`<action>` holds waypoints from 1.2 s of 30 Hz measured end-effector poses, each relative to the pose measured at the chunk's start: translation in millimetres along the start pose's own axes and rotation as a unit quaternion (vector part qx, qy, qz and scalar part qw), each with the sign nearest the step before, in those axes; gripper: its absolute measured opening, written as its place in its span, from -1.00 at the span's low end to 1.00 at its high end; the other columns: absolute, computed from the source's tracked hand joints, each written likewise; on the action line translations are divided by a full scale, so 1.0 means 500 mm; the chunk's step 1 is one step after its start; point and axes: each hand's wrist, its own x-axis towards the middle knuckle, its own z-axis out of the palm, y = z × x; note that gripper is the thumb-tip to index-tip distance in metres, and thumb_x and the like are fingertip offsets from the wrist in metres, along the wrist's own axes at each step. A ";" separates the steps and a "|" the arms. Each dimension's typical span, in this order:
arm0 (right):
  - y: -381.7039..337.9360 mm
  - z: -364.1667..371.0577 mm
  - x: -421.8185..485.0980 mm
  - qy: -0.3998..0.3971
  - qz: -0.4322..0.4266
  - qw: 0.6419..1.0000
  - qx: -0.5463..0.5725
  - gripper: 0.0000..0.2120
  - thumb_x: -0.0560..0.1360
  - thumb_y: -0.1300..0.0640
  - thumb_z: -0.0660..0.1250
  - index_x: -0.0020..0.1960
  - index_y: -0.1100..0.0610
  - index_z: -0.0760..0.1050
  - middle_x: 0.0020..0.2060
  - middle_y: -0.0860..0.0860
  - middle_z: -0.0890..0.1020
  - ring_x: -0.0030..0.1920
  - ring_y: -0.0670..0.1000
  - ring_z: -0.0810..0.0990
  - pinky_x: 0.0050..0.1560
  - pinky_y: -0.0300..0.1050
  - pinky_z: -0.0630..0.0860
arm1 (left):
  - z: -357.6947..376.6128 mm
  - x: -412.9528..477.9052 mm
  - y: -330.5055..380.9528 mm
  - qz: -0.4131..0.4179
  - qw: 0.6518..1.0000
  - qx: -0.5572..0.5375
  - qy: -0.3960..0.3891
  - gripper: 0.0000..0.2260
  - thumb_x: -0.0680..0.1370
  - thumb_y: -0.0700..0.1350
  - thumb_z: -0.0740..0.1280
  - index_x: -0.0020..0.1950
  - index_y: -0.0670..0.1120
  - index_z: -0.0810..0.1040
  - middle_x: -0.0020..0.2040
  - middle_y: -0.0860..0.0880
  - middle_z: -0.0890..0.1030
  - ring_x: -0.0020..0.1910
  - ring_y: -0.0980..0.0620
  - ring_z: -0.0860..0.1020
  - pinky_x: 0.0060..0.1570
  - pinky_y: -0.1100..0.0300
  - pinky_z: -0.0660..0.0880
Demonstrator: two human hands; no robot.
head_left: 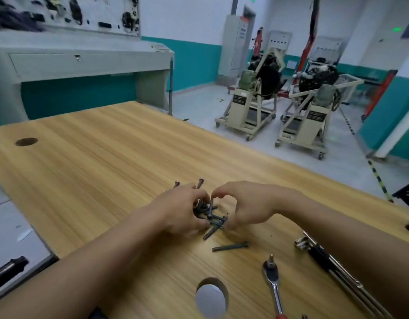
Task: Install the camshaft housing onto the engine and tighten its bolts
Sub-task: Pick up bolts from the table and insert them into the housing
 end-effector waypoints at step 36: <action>0.048 0.094 -0.024 0.035 -0.139 0.974 -0.175 -0.86 0.67 0.11 0.00 0.18 0.02 0.29 0.06 0.01 0.43 -0.04 0.01 0.39 0.10 -0.03 0.44 | -0.009 -0.033 -0.030 -0.055 0.988 -0.147 0.004 -0.60 0.49 -0.14 0.45 0.29 0.13 0.51 0.03 0.09 0.56 -0.08 0.18 0.52 -0.09 0.35 0.45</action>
